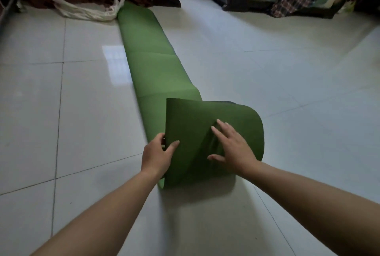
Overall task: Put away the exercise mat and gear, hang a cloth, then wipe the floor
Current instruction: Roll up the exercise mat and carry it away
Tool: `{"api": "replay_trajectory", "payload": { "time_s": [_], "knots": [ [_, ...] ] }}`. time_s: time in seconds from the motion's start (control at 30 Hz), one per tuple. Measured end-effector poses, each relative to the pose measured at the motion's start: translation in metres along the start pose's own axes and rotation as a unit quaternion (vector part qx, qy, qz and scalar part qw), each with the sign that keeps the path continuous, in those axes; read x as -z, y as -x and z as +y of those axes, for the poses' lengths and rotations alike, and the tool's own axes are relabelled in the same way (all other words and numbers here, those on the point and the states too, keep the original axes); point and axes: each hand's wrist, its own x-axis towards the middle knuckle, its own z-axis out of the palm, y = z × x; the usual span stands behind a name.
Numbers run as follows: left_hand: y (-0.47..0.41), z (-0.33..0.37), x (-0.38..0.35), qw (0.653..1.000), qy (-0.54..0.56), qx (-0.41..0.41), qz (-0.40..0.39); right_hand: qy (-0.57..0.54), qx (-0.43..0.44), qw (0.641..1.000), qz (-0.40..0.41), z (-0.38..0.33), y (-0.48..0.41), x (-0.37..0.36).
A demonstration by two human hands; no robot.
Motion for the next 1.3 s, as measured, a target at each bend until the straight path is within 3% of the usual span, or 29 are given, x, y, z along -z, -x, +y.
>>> {"api": "replay_trajectory", "payload": {
  "time_s": [0.27,0.37,0.47,0.57,0.67,0.87,1.0,1.1,1.17,1.3],
  "knots": [
    [-0.011,-0.022,-0.003,1.000,-0.012,0.006,-0.019,-0.039,0.044,0.998,-0.027,0.012,-0.033,-0.042],
    [-0.006,-0.029,0.001,0.992,-0.113,-0.042,-0.033,-0.060,0.078,0.995,-0.018,0.019,-0.061,-0.047],
    [0.000,-0.029,-0.001,0.943,-0.306,-0.112,-0.073,-0.082,0.101,0.991,-0.017,0.025,-0.090,-0.052],
    [-0.001,-0.022,-0.011,0.880,-0.439,-0.080,-0.161,-0.128,0.117,0.985,-0.028,0.030,-0.109,-0.057],
    [-0.004,-0.014,-0.021,0.860,-0.476,-0.027,-0.179,-0.154,0.144,0.978,-0.010,0.041,-0.110,-0.060],
    [-0.021,-0.016,-0.031,0.844,-0.508,-0.007,-0.169,-0.082,0.259,0.962,-0.006,0.071,-0.079,-0.087],
    [-0.035,-0.016,-0.038,0.836,-0.529,-0.008,-0.144,-0.042,0.202,0.978,-0.024,0.086,-0.084,-0.090],
    [-0.039,-0.008,-0.045,0.829,-0.542,-0.083,-0.108,-0.018,0.137,0.990,-0.024,0.076,-0.096,-0.084],
    [-0.036,-0.007,-0.052,0.823,-0.535,-0.123,-0.147,-0.003,0.112,0.993,-0.028,0.068,-0.106,-0.081],
    [-0.031,-0.026,-0.059,0.802,-0.542,-0.085,-0.235,-0.005,0.098,0.994,-0.045,0.059,-0.110,-0.085]
  ]
}}
